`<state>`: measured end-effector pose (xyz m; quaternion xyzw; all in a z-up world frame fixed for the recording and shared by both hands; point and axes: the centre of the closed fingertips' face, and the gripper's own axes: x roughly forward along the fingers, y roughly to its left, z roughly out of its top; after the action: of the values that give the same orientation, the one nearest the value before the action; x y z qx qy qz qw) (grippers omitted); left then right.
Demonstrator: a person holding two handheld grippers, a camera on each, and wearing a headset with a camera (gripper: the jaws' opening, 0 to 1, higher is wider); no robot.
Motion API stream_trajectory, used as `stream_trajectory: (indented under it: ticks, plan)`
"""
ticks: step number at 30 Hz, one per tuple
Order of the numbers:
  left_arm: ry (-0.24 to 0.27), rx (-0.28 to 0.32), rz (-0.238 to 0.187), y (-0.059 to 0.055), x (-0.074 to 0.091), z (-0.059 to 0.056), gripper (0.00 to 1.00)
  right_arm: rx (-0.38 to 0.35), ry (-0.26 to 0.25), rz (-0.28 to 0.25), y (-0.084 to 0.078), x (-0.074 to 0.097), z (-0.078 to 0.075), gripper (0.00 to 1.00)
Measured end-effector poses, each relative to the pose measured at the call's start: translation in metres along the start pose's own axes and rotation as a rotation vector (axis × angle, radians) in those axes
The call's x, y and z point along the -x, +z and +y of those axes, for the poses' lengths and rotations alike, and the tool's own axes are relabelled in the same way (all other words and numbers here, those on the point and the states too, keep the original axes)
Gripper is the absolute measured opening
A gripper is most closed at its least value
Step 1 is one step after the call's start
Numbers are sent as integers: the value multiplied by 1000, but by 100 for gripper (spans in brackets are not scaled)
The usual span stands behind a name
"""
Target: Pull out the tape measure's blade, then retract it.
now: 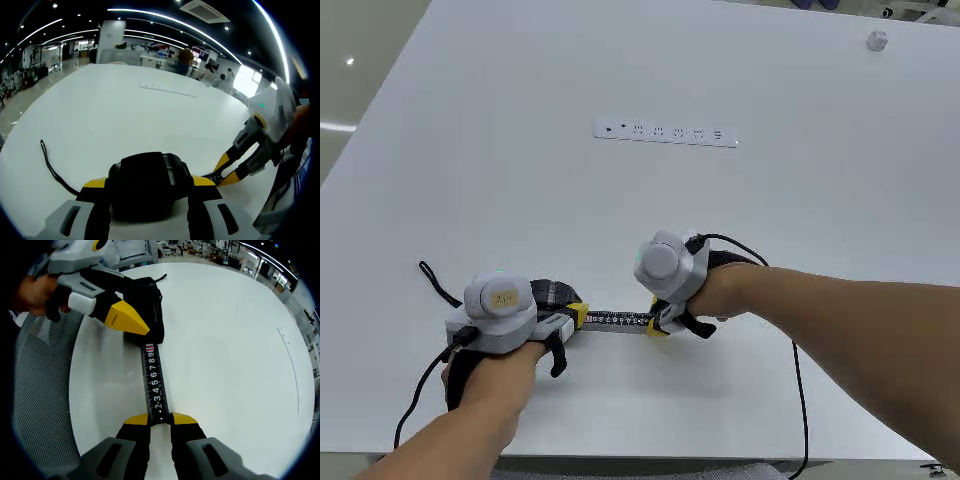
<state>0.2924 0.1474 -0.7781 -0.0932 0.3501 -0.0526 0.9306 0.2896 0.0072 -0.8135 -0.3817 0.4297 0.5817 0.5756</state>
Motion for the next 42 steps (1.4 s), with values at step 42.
stream_trajectory:
  ticks: [42]
  plan:
    - [-6, 6, -4, -1, -1, -1, 59, 26, 7, -13, 24, -8, 3, 15]
